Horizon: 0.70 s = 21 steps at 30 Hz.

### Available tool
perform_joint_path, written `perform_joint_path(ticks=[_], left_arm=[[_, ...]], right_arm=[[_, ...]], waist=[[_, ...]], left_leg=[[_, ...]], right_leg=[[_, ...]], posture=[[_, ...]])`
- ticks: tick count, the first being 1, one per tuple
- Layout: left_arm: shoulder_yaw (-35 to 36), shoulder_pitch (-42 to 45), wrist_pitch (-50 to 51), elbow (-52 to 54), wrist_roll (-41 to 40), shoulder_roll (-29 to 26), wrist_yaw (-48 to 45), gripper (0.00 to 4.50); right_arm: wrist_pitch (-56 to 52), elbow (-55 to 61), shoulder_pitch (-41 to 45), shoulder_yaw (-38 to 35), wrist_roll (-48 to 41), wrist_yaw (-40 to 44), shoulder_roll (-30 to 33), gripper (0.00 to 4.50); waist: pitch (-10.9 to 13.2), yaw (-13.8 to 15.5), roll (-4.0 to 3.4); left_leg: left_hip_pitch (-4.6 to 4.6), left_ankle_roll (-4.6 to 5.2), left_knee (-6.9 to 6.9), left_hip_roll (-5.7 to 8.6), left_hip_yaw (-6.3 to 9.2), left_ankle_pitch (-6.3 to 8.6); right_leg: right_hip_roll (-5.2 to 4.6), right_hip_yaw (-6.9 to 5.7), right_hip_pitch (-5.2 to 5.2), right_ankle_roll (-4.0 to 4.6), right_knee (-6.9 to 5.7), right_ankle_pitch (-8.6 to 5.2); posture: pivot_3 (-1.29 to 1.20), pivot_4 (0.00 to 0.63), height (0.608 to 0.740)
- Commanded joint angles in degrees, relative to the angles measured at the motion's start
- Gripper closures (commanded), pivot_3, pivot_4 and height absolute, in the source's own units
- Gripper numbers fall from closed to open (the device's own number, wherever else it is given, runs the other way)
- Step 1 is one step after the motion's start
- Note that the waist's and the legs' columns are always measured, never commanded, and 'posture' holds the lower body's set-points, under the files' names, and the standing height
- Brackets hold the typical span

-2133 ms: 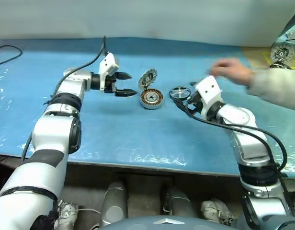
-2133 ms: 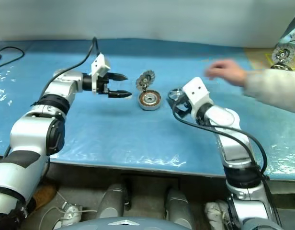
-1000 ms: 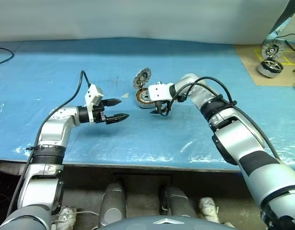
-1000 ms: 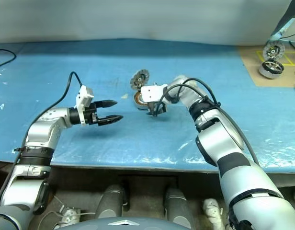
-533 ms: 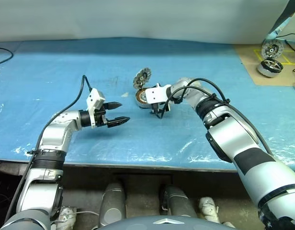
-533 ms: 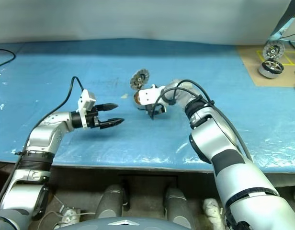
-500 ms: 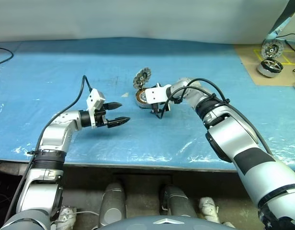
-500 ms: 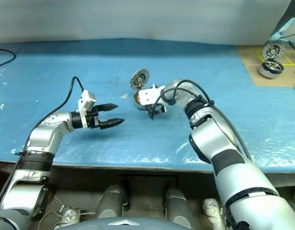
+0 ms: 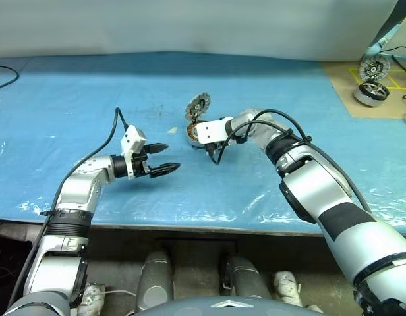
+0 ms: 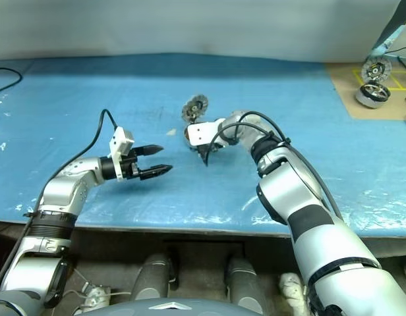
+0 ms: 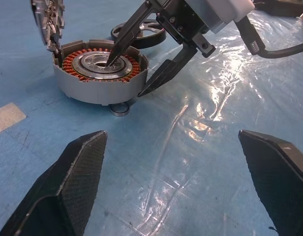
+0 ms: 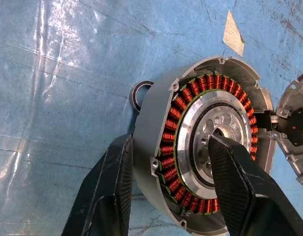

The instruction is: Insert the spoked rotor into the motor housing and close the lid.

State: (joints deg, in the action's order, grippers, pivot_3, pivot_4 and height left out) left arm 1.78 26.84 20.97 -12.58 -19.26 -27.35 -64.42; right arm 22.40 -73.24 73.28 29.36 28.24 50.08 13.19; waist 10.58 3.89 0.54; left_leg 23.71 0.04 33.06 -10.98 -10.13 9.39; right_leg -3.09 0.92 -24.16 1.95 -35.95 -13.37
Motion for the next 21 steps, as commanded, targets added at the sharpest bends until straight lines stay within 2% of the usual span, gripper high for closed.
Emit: perform_joint_path(ticks=[1, 6, 13, 17, 21], left_arm=[[0.2, 0.4, -1.0, 1.4, -1.2, 0.1, 0.3, 0.0], [0.1, 0.6, -1.1, 1.2, -1.2, 0.3, 0.5, 0.0], [-0.3, 0.9, -1.4, 0.6, -1.1, 1.0, 0.6, 0.0], [-0.8, 1.5, -1.3, -0.1, -1.2, 1.3, 0.2, 0.0], [-1.4, 2.0, -1.0, -0.7, -1.4, 1.1, -0.5, 0.0]], right_arm=[[0.1, 1.0, -0.1, -1.6, -1.7, 4.2, -0.4, 2.57], [0.1, 4.8, -1.0, -5.2, -5.7, 10.5, 2.1, 2.57], [1.5, 17.5, -5.6, -7.5, -7.4, 9.9, 9.0, 2.57], [-2.5, 35.0, -13.1, -9.1, -10.8, 15.3, 14.5, 2.57], [-14.0, 58.6, -24.8, -9.2, -14.0, 21.1, 18.9, 2.57]], waist=[[0.0, 0.0, 0.0], [0.0, 0.0, 0.0], [0.0, 0.2, 0.0], [0.0, 0.2, 0.03], [0.0, 0.2, 0.04]], left_leg=[[0.0, 0.0, 0.0, 0.0, 0.0, 0.0], [0.01, 0.01, 0.0, -0.02, 0.0, 0.0], [0.17, 0.17, 0.03, 0.03, -0.01, -0.08], [0.2, 0.22, 0.02, 0.01, 0.0, -0.12], [0.19, 0.23, -0.03, -0.03, 0.02, -0.12]], right_leg=[[0.0, 0.0, 0.0, 0.0, 0.0, 0.0], [0.01, -0.01, -0.01, 0.01, 0.0, 0.0], [-0.02, -0.06, -0.06, 0.01, 0.05, 0.0], [0.0, -0.09, -0.07, 0.0, 0.05, 0.0], [0.04, -0.11, -0.08, -0.02, 0.1, 0.01]], posture=[[0.0, 0.15, 0.74], [0.0, 0.15, 0.74], [0.0, 0.15, 0.74], [0.0, 0.15, 0.74], [0.0, 0.15, 0.74]])
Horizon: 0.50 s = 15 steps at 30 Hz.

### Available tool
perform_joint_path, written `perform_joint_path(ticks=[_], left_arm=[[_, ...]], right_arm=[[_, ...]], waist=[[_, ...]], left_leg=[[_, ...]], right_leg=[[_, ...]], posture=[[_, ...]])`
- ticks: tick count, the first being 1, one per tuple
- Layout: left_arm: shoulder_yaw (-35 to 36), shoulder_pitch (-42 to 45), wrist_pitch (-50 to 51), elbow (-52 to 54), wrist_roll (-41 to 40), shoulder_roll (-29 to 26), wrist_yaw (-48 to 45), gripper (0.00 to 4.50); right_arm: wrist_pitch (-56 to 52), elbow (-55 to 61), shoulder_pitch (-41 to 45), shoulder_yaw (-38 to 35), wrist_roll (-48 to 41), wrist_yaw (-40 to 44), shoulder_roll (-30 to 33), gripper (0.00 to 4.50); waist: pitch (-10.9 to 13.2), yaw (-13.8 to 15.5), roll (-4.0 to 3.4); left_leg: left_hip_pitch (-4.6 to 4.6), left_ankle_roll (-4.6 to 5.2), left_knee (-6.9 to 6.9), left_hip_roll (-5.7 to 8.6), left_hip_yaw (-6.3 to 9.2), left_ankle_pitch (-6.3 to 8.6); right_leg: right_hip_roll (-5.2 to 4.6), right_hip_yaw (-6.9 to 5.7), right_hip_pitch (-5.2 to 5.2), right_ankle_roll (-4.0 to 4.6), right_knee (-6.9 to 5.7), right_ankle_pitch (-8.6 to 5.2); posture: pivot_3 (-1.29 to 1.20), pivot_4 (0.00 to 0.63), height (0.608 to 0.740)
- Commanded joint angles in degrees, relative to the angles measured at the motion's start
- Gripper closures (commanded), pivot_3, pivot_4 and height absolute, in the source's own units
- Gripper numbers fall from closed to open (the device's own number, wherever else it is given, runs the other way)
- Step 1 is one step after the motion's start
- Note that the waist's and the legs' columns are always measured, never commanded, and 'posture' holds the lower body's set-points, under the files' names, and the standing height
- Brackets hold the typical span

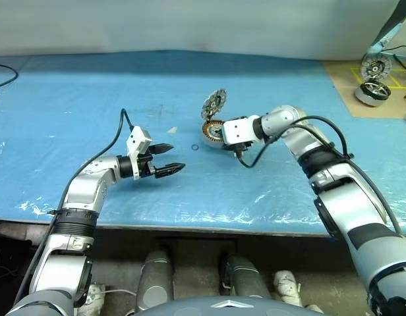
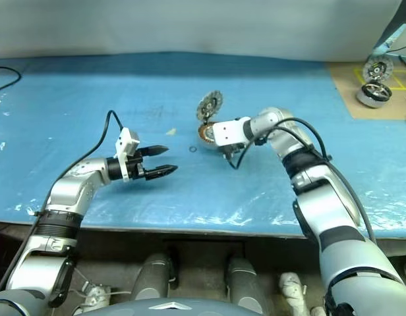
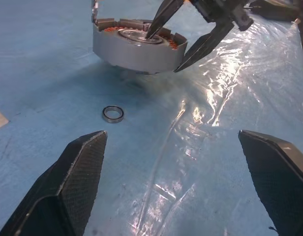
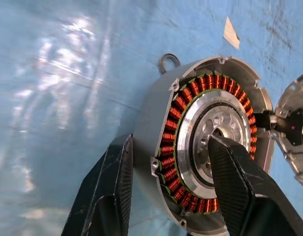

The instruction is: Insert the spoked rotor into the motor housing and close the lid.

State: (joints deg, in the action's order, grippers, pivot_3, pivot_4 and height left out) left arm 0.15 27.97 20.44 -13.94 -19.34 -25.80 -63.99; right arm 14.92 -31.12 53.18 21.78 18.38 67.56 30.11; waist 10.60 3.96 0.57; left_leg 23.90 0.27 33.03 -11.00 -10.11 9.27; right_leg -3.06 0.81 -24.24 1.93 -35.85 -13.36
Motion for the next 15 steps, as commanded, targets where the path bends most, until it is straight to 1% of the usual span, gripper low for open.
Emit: perform_joint_path(ticks=[1, 3, 6, 9, 12, 15], left_arm=[[0.1, 1.0, -0.3, 0.5, -1.3, -0.4, -1.1, 0.0], [-0.2, 1.2, -0.2, 0.3, -1.3, -0.5, -1.5, 0.0], [-0.7, 1.5, -0.1, -0.2, -1.3, -0.6, -1.7, 0.0], [-1.1, 1.3, 0.1, 0.0, -1.4, -0.4, -1.8, 0.0], [-1.3, 0.6, 0.5, 0.6, -1.6, -0.3, -1.9, 0.0], [-1.4, 0.2, 0.7, 1.1, -1.7, -0.3, -1.8, 0.0]], right_arm=[[-10.2, 22.3, -7.6, -1.4, -4.9, 5.0, 2.6, 2.57], [-16.7, 30.9, -12.0, -1.1, -5.8, 6.3, 3.2, 2.57], [-22.7, 36.0, -14.5, -0.7, -5.2, 6.2, 3.2, 2.57], [-27.1, 35.8, -14.2, 0.4, -3.1, 4.3, 2.8, 2.57], [-32.0, 35.6, -13.7, 1.8, -1.6, 2.2, 1.1, 2.57], [-34.4, 34.5, -13.6, 3.8, 1.0, 0.8, 0.7, 2.57]], waist=[[0.0, 0.2, 0.0], [0.0, 0.1, 0.0], [0.0, 0.0, -0.01], [0.0, 0.1, 0.0], [0.0, 0.1, 0.0], [0.0, 0.1, 0.0]], left_leg=[[0.01, 0.0, -0.04, 0.0, 0.0, 0.0], [0.0, 0.0, -0.06, -0.02, 0.03, 0.0], [-0.06, -0.07, -0.04, -0.01, 0.08, 0.05], [-0.15, -0.08, -0.02, 0.0, 0.08, 0.05], [-0.35, -0.06, -0.02, 0.07, 0.03, 0.04], [-0.38, -0.06, -0.02, 0.07, 0.01, 0.03]], right_leg=[[0.0, -0.04, 0.0, 0.0, 0.01, 0.0], [0.01, -0.04, 0.01, -0.01, 0.05, 0.0], [0.0, 0.01, 0.0, 0.0, 0.03, 0.0], [-0.04, 0.08, 0.05, 0.01, 0.01, -0.01], [-0.12, 0.15, 0.24, 0.01, 0.02, -0.01], [-0.11, 0.18, 0.26, 0.01, 0.02, -0.01]], posture=[[0.0, 0.15, 0.74], [0.0, 0.15, 0.74], [0.0, 0.15, 0.74], [0.0, 0.15, 0.74], [0.0, 0.15, 0.74], [0.0, 0.15, 0.74]])
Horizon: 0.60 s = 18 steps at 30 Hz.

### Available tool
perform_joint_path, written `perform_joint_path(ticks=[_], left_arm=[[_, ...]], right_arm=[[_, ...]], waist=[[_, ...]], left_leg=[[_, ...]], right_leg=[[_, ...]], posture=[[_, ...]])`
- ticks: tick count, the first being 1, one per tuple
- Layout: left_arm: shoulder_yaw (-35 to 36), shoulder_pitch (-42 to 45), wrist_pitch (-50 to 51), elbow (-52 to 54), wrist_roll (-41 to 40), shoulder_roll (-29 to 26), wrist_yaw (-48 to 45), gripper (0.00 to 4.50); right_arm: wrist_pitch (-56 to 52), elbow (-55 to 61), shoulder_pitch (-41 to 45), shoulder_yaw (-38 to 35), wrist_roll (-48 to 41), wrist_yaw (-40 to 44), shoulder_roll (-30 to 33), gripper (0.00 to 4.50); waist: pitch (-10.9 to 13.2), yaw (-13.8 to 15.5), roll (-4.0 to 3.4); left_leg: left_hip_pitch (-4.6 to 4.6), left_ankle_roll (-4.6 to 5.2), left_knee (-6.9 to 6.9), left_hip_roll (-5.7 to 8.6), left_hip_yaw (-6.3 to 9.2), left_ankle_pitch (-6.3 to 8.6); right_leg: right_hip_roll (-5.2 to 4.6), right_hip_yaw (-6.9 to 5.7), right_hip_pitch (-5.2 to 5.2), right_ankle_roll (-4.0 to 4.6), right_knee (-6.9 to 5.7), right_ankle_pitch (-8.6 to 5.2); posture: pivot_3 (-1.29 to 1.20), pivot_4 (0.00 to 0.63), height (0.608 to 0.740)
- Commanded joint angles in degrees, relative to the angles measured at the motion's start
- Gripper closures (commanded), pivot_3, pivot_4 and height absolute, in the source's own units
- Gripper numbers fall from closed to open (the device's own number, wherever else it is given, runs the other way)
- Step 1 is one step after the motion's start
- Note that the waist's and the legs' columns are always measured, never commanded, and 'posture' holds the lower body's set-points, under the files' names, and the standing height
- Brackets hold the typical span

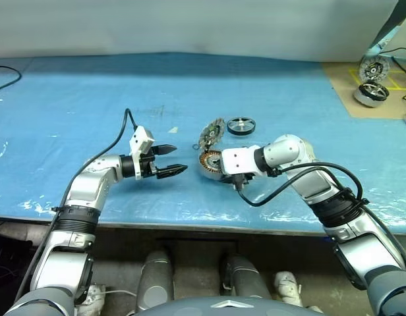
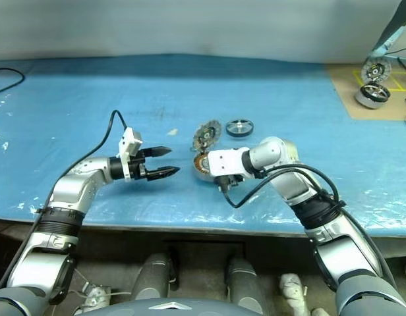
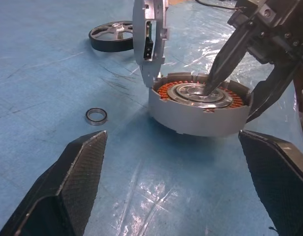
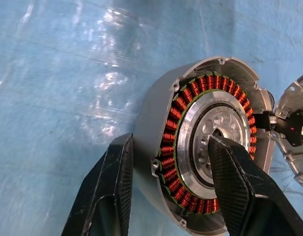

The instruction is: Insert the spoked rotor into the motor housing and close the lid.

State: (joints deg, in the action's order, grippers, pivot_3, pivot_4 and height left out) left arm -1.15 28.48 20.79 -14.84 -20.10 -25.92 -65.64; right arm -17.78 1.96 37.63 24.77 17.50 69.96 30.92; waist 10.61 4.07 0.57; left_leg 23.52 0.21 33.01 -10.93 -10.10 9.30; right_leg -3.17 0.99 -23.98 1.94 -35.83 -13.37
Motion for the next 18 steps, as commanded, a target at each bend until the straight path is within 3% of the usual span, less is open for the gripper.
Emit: perform_joint_path(ticks=[1, 9, 12, 16, 18], left_arm=[[-0.1, -0.3, 0.4, 2.0, -1.0, -0.2, -0.1, 0.0], [0.2, 0.5, -0.1, 1.0, -0.9, -0.6, 0.3, 0.0], [0.4, 0.5, 0.3, 1.5, -1.1, -0.8, 0.3, 0.0], [0.4, 0.6, 0.1, 1.2, -1.1, -1.1, 0.3, 0.0], [0.5, 0.6, 0.0, 1.1, -1.1, -1.2, 0.2, 0.0]], right_arm=[[-2.2, 1.4, 1.9, 1.5, 2.5, -1.6, 0.1, 2.57], [-4.8, 1.1, 3.2, 3.4, 2.0, -1.0, 0.2, 2.57], [-3.1, 1.5, 3.3, 3.1, 0.6, -0.2, 0.4, 1.55], [-8.6, 1.6, 4.3, 2.0, -0.9, 1.3, 0.2, 0.22], [-11.6, 2.8, 5.0, 0.9, -2.7, 2.3, 0.1, 0.22]], waist=[[0.0, 0.0, 0.0], [0.0, 0.0, 0.0], [0.0, 0.0, 0.0], [0.0, 0.0, 0.0], [0.0, 0.0, 0.0]], left_leg=[[0.0, -0.01, -0.01, -0.01, 0.0, -0.01], [-0.1, -0.01, -0.01, 0.0, 0.0, 0.0], [-0.22, -0.01, -0.01, 0.0, 0.0, 0.0], [-0.22, -0.02, -0.04, -0.01, -0.01, 0.0], [-0.21, -0.02, -0.04, 0.0, -0.01, -0.01]], right_leg=[[0.01, 0.0, 0.0, 0.0, 0.01, 0.0], [0.0, 0.0, 0.11, 0.0, 0.02, 0.0], [-0.01, 0.01, 0.25, 0.0, 0.03, 0.0], [0.01, 0.02, 0.23, 0.0, 0.04, 0.0], [0.01, 0.02, 0.23, 0.0, 0.04, 0.0]], posture=[[0.0, 0.15, 0.74], [0.0, 0.15, 0.74], [0.0, 0.15, 0.74], [0.0, 0.15, 0.74], [0.0, 0.15, 0.74]])
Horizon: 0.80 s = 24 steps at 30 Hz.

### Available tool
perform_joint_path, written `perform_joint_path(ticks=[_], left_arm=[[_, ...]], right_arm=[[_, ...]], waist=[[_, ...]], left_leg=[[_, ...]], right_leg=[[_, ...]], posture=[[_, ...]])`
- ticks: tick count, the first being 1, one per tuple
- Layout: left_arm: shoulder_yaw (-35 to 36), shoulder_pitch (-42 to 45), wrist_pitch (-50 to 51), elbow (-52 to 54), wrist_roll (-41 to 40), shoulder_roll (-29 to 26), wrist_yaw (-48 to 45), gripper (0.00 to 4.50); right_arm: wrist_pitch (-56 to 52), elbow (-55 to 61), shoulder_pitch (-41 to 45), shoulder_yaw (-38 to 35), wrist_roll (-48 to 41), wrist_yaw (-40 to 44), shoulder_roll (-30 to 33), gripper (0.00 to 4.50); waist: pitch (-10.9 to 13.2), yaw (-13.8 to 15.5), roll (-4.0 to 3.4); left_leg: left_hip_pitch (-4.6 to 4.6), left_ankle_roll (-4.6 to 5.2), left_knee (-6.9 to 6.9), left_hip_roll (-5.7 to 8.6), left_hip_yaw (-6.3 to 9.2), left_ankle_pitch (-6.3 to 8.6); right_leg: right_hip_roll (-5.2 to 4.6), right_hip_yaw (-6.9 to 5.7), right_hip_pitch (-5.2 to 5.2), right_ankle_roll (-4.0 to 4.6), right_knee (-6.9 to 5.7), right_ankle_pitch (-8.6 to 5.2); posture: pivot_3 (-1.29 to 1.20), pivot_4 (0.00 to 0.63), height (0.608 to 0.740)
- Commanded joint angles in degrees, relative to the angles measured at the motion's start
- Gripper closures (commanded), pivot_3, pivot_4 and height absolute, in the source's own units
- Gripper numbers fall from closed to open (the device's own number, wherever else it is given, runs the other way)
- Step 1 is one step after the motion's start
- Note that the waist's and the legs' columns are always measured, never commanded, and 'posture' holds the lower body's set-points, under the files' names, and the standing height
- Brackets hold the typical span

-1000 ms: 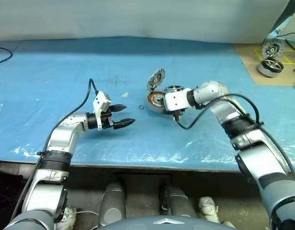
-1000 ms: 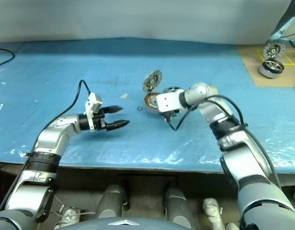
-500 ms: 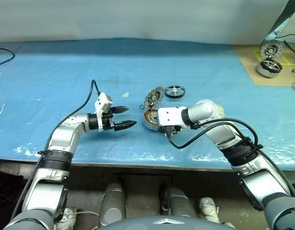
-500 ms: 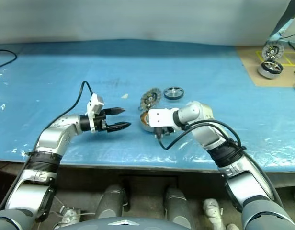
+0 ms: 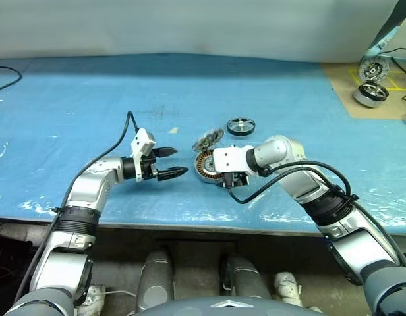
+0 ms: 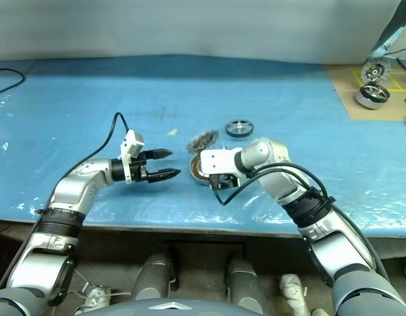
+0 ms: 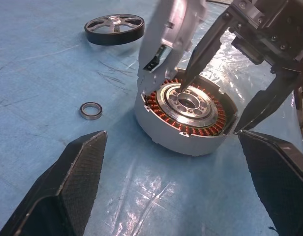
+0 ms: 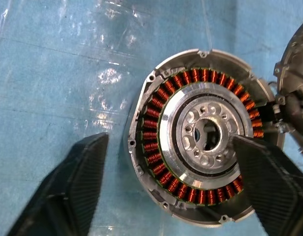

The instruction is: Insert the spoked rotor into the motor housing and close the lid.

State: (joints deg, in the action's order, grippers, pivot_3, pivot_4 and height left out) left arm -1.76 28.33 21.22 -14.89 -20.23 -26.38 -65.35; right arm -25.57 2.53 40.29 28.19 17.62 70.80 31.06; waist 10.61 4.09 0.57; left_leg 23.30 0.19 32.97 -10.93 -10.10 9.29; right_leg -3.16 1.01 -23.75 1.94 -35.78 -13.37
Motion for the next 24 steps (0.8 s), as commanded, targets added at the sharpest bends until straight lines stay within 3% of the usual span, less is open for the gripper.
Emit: perform_joint_path(ticks=[1, 8, 14, 19, 24], left_arm=[[1.0, 1.0, -0.5, 0.9, -0.9, -0.7, -0.1, 0.0], [0.7, 2.5, -1.3, -1.1, -0.6, -0.2, -0.3, 0.0], [0.3, 3.2, -3.7, -3.5, 0.6, 0.5, 0.1, 0.0], [-0.1, 7.3, -12.5, -11.9, 6.7, 5.8, 11.1, 0.0], [-0.4, 12.0, -17.1, -21.9, 9.7, 11.2, 17.0, 0.0]], right_arm=[[-5.3, 2.5, 2.8, -3.1, -3.7, 1.5, -0.2, 0.22], [-16.6, 7.8, 4.0, -8.5, -12.9, 3.6, 1.0, 0.22], [-15.0, 13.9, -1.2, -17.4, -21.5, 3.8, 7.0, 0.22], [-20.6, 19.3, -10.6, -30.6, -26.0, -5.4, 8.2, 0.22], [-26.4, 26.9, -20.4, -36.7, -28.1, -15.3, 6.1, 0.22]], waist=[[0.0, 0.0, 0.0], [0.0, 0.2, 0.0], [0.0, 1.2, 0.0], [0.0, 2.1, 0.0], [0.0, 2.0, -0.01]], left_leg=[[0.0, 0.0, 0.0, 0.0, 0.0, 0.0], [-0.01, -0.02, 0.0, 0.0, 0.0, -0.01], [-0.01, -0.1, -0.02, 0.0, -0.01, -0.06], [-0.08, -0.04, 0.0, 0.03, -0.01, -0.02], [-0.14, -0.19, -0.01, 0.09, 0.01, -0.11]], right_leg=[[0.0, 0.0, 0.0, 0.0, 0.0, 0.0], [0.0, 0.0, 0.01, 0.0, 0.0, 0.0], [0.0, 0.0, 0.01, 0.0, 0.03, 0.0], [-0.04, -0.01, 0.17, 0.0, 0.09, 0.0], [-0.12, -0.03, 0.26, -0.02, 0.14, 0.0]], posture=[[0.0, 0.15, 0.74], [0.0, 0.15, 0.74], [0.0, 0.15, 0.74], [0.0, 0.15, 0.74], [0.0, 0.15, 0.74]])
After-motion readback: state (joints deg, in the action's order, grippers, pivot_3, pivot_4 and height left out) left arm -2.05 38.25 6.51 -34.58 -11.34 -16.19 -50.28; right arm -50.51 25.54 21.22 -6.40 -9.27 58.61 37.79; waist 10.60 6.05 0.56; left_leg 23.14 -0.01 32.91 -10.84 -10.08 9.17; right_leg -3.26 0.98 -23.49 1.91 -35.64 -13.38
